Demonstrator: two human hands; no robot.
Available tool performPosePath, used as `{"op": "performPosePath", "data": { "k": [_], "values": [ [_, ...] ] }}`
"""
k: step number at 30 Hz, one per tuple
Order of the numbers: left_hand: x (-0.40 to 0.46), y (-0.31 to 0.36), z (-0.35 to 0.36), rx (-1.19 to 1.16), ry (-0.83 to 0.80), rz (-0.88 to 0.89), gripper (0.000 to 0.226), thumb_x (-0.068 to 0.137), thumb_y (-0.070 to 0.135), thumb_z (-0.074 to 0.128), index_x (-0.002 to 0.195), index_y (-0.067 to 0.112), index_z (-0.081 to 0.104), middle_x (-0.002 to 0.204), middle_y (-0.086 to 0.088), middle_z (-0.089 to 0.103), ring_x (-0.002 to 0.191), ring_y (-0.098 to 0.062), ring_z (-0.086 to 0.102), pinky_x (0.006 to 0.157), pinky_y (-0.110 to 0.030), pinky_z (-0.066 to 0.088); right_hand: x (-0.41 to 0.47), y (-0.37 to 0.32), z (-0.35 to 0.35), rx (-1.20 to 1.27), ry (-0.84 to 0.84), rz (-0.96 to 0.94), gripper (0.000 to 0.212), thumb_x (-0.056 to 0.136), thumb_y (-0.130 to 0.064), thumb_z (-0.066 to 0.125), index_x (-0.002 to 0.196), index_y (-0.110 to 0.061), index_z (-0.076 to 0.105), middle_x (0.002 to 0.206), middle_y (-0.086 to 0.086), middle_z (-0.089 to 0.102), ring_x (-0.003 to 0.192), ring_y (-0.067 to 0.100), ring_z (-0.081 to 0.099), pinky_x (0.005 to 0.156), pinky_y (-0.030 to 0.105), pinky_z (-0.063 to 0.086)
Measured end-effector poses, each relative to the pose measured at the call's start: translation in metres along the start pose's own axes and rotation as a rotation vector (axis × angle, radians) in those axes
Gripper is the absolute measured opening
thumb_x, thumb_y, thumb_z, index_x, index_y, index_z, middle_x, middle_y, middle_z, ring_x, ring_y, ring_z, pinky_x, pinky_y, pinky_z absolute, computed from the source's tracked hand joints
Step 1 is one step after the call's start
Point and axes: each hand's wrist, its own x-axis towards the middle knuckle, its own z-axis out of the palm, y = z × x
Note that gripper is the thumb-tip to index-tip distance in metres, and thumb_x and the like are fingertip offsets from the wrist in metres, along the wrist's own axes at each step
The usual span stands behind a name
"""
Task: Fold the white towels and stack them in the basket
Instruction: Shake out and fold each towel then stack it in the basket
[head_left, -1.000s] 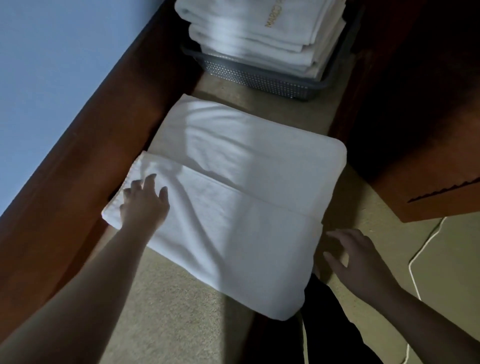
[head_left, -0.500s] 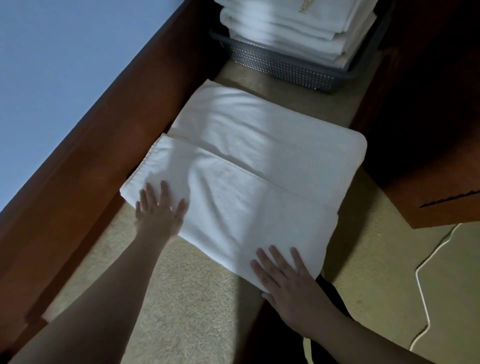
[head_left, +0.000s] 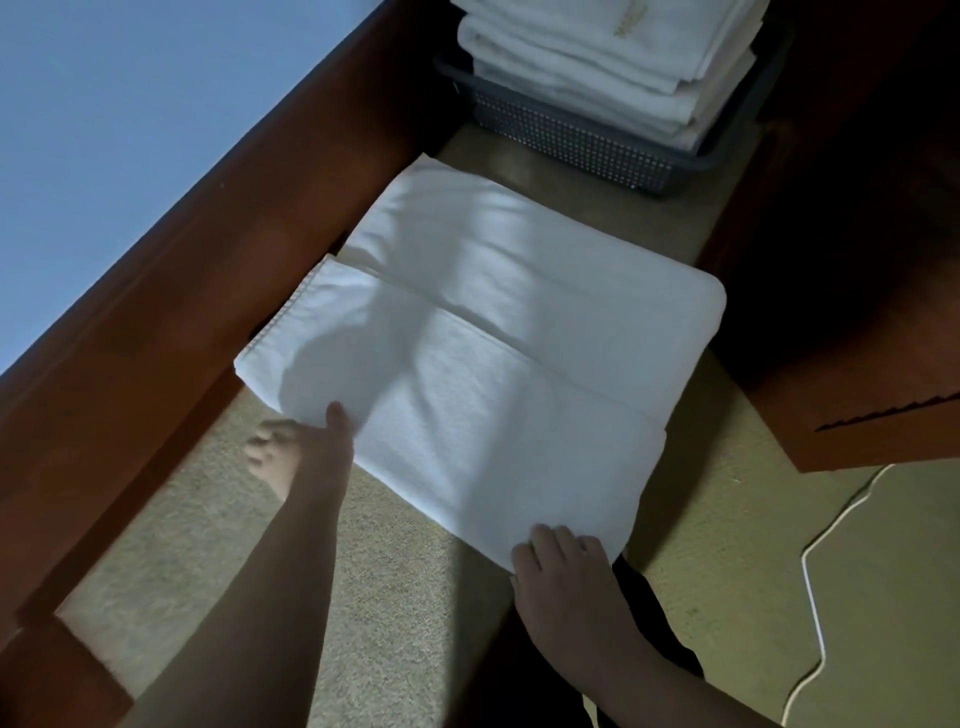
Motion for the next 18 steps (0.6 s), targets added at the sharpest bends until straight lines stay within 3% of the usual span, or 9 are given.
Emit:
{"op": "performPosePath", "data": {
  "k": [2,4,8,10,14,16,18],
  "values": [
    [-0.010,-0.001,0.005,-0.125,-0.089,-0.104,0.061,0.101,0.062,0.046,0.118,0.004,0.052,0.097,-0.015,0.057,0.096,-0.036,0.060,0.074,-0.042,0.054,0.004,0.003,-0.008,0.068,-0.045,0.077,0.025,0.077,-0.022,0.080,0.084,-0.021,0.056,0.086,0.001,0.053,0.077,0.023,0.053,0.062,0.038,0.046],
    [-0.014,-0.002,0.007,-0.258,-0.136,-0.175,0.051,0.101,0.058,0.051,0.103,0.007,0.051,0.090,-0.014,0.059,0.085,-0.035,0.067,0.072,-0.042,0.060,0.009,0.007,-0.011,0.064,-0.065,0.070,0.024,0.074,-0.017,0.079,0.081,-0.022,0.057,0.084,-0.001,0.053,0.075,0.021,0.053,0.060,0.035,0.044],
    [-0.010,-0.004,0.002,-0.552,-0.171,-0.300,0.046,0.095,0.039,0.066,0.115,-0.001,0.058,0.090,-0.012,0.062,0.074,-0.023,0.063,0.069,-0.037,0.058,0.011,0.007,-0.013,-0.034,-0.037,-0.078,0.015,0.073,-0.008,0.050,0.075,-0.021,0.057,0.079,0.000,0.054,0.069,0.019,0.051,0.056,0.032,0.043],
    [-0.006,-0.010,0.001,-0.619,-0.194,-0.309,0.042,0.094,0.034,0.064,0.120,0.001,0.062,0.090,-0.008,0.062,0.079,-0.023,0.062,0.073,-0.038,0.056,0.006,0.006,-0.010,-0.075,-0.035,-0.137,0.027,0.078,-0.008,0.034,0.074,-0.019,0.058,0.077,0.002,0.054,0.068,0.020,0.052,0.056,0.033,0.043],
    [-0.010,-0.019,0.001,-0.640,-0.151,-0.297,0.031,0.093,0.030,0.064,0.110,0.004,0.070,0.097,-0.013,0.073,0.081,-0.029,0.069,0.064,-0.037,0.055,-0.003,0.004,-0.005,-0.125,-0.018,-0.167,0.024,0.083,-0.011,0.036,0.079,-0.018,0.058,0.077,0.003,0.053,0.069,0.021,0.050,0.057,0.035,0.043],
    [-0.022,-0.013,-0.003,-0.546,-0.060,-0.223,0.028,0.097,0.030,0.063,0.111,0.007,0.070,0.108,-0.017,0.073,0.097,-0.035,0.070,0.076,-0.041,0.056,0.003,0.005,-0.008,-0.106,-0.016,-0.156,0.011,0.084,-0.014,0.047,0.080,-0.019,0.056,0.078,0.003,0.052,0.070,0.023,0.049,0.059,0.037,0.043],
    [-0.034,0.000,-0.005,-0.401,0.103,-0.055,0.040,0.100,0.036,0.059,0.131,0.010,0.059,0.132,-0.019,0.061,0.119,-0.037,0.057,0.095,-0.047,0.050,0.019,0.007,-0.015,-0.033,-0.006,-0.104,0.009,0.088,-0.024,0.060,0.082,-0.020,0.055,0.083,0.003,0.053,0.074,0.025,0.050,0.063,0.040,0.044]
  ]
}}
